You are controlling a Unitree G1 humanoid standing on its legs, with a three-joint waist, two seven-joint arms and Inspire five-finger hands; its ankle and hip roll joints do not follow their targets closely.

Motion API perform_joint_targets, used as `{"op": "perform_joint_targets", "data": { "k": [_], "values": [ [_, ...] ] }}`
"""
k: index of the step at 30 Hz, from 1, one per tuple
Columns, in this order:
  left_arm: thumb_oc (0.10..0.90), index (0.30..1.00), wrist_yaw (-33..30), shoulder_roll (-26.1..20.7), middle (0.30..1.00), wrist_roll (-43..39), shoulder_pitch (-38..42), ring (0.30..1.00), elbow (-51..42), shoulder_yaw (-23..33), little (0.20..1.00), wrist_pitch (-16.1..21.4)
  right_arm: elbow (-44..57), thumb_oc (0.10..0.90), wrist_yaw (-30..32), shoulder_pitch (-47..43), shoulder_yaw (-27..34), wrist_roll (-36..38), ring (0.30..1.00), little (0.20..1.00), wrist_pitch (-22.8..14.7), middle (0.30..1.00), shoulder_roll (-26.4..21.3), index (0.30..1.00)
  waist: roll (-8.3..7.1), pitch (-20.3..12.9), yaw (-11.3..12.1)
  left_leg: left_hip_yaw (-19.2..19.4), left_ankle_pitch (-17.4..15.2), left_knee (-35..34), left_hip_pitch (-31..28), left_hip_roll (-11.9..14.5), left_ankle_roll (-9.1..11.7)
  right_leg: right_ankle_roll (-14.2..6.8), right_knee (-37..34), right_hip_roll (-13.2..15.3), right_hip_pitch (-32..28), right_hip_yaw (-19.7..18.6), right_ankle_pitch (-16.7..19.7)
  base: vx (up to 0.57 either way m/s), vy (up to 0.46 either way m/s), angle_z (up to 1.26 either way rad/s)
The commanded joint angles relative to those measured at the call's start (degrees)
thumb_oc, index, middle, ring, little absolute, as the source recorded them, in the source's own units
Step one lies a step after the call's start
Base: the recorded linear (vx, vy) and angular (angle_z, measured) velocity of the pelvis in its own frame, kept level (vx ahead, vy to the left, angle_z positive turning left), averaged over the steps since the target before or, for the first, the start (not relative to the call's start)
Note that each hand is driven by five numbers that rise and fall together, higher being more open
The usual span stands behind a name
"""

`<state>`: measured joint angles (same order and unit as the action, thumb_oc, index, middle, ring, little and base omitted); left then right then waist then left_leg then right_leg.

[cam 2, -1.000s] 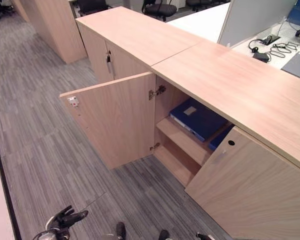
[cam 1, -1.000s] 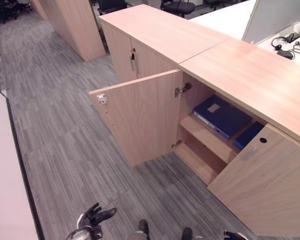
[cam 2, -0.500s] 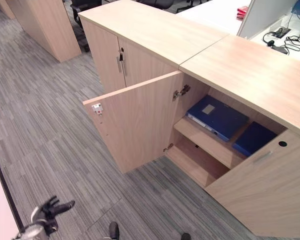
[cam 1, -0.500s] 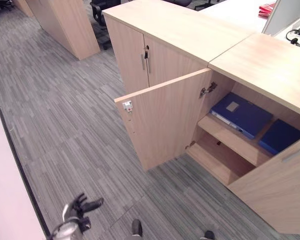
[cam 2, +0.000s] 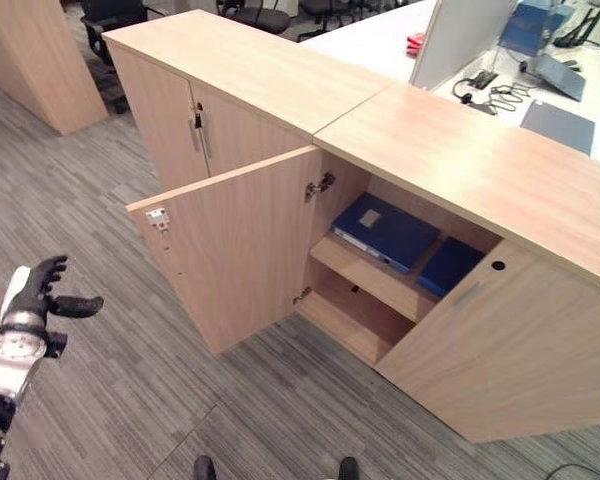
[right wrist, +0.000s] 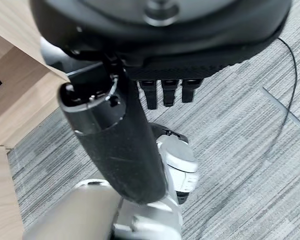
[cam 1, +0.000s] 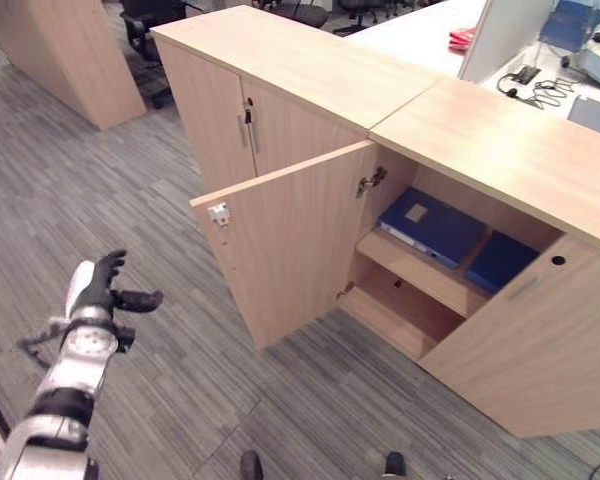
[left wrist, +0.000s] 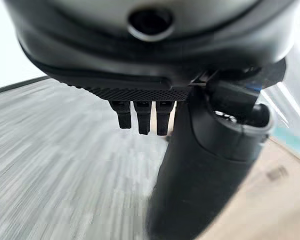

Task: Put the empty folder in the office cabinet

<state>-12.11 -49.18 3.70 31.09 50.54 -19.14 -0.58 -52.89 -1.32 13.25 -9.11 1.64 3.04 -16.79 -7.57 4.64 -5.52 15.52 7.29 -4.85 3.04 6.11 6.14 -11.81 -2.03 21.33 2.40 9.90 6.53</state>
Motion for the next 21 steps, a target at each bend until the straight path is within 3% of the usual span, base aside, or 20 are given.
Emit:
{"op": "perform_joint_targets", "data": {
  "k": [1, 2, 3, 4, 5, 6, 9, 13, 14, 21],
  "values": [
    [0.8, 0.9, -5.8, -7.9, 0.9, 16.4, 14.3, 0.9, -1.7, -2.8, 0.9, 1.8, 5.8, 0.8, 0.8, 2.0, -0.3, -2.4, 0.9, 0.9, -2.4, 0.9, -5.3, 0.9, 3.58, -0.3, -1.3, -1.8, -6.9, 0.2, -0.9, 0.9, -2.5, -3.2, 2.8, 1.4, -2.2, -1.2, 4.5, 0.01, 0.034, -0.21],
    [0.8, 0.9, -5.8, -7.9, 0.9, 16.3, 14.6, 0.9, -1.6, -3.1, 0.9, 1.8, 5.8, 0.8, 0.8, 2.0, -0.2, -2.4, 0.9, 0.9, -2.3, 0.9, -5.1, 0.9, 3.49, -0.3, -1.2, -1.8, -6.8, 0.2, -0.7, 0.9, -2.6, -3.2, 2.7, 1.4, -2.0, -1.3, 4.6, 0.01, 0.033, -0.13],
    [0.8, 0.9, -5.9, -7.5, 0.9, 19.4, 21.7, 0.9, 4.5, -9.2, 0.9, 1.2, 6.6, 0.8, 0.6, 2.5, -1.2, -3.0, 0.9, 0.9, -2.9, 0.9, -5.9, 0.9, 3.45, -0.5, -2.3, -1.0, -7.2, 0.1, -1.5, 0.9, -2.6, -3.2, 2.1, 1.1, -1.7, -1.7, 5.2, 0.0, 0.018, -0.07],
    [0.8, 0.9, -5.9, -7.4, 0.9, 19.3, 22.1, 0.9, 4.6, -9.5, 0.9, 1.3, 6.6, 0.8, 0.6, 2.5, -1.2, -3.0, 0.9, 0.9, -2.9, 0.9, -5.7, 0.9, 3.35, -0.6, -2.1, -0.9, -7.0, 0.1, -1.3, 0.9, -2.6, -3.2, 2.1, 1.2, -1.5, -1.8, 5.3, 0.0, 0.038, -0.2],
    [0.8, 0.9, -5.8, -6.2, 0.9, 22.5, 29.0, 0.9, 9.6, -15.7, 0.9, 0.0, 7.3, 0.8, 0.6, 2.4, -2.2, -4.2, 0.9, 0.9, -3.1, 0.9, -6.9, 0.9, 3.36, -0.6, -3.2, 0.1, -7.4, 0.0, -2.0, 0.9, -2.7, -3.2, 1.8, 0.9, -1.1, -2.1, 6.1, -0.01, 0.023, -0.28],
    [0.8, 0.9, -5.8, -6.2, 0.9, 22.5, 29.2, 0.9, 9.7, -15.9, 0.9, 0.1, 7.3, 0.8, 0.6, 2.4, -2.1, -4.2, 0.9, 0.9, -3.1, 0.9, -6.8, 0.9, 3.29, -0.6, -3.1, 0.1, -7.4, 0.0, -2.1, 0.9, -2.7, -3.2, 1.8, 0.9, -1.1, -2.2, 6.1, -0.01, 0.029, -0.34],
    [0.8, 0.9, -4.6, -5.1, 0.9, 27.8, 37.4, 0.9, 14.8, -24.9, 0.9, -0.4, 10.6, 0.8, 0.6, 2.8, -2.2, -5.0, 0.9, 0.9, -4.3, 0.9, -8.5, 0.9, 3.23, -0.6, -5.1, 1.8, -7.8, -0.1, -3.3, 1.2, -2.8, -3.2, 1.4, 0.3, -0.2, -3.5, 7.5, -0.01, 0.024, -0.21],
    [0.8, 0.9, -4.2, -6.4, 0.9, 30.4, 39.1, 0.9, 11.0, -28.2, 0.9, 0.9, 11.7, 0.8, 0.3, 3.7, -2.2, -5.1, 0.9, 0.9, -4.7, 0.9, -8.7, 0.9, 2.88, -0.1, -5.8, 2.7, -8.0, -0.1, -3.8, 1.4, -2.8, -3.2, 1.5, 0.1, 0.4, -4.3, 8.0, -0.03, 0.016, -0.13],
    [0.8, 0.9, -3.5, -8.2, 0.9, 34.3, 39.0, 0.9, 6.0, -31.4, 0.9, 2.2, 12.1, 0.8, -0.4, 4.8, -2.3, -5.3, 0.9, 0.9, -5.1, 0.9, -8.6, 0.9, 2.63, -0.1, -6.2, 3.5, -8.6, -0.1, -4.6, 1.3, -2.9, -3.2, 1.5, 0.1, 0.4, -4.3, 7.1, 0.0, 0.023, -0.15],
    [0.8, 0.9, -3.8, -7.5, 0.9, 37.5, 35.2, 0.9, -2.7, -32.9, 0.9, 5.1, 11.0, 0.8, -0.8, 6.5, -1.6, -5.6, 0.9, 0.9, -5.5, 0.9, -8.1, 0.9, 1.88, -0.7, -7.1, 3.9, -8.9, -0.1, -5.8, 1.6, -2.7, -3.2, 1.6, 0.0, -0.3, -4.2, 7.1, 0.0, -0.019, -0.15]
  ]
}}
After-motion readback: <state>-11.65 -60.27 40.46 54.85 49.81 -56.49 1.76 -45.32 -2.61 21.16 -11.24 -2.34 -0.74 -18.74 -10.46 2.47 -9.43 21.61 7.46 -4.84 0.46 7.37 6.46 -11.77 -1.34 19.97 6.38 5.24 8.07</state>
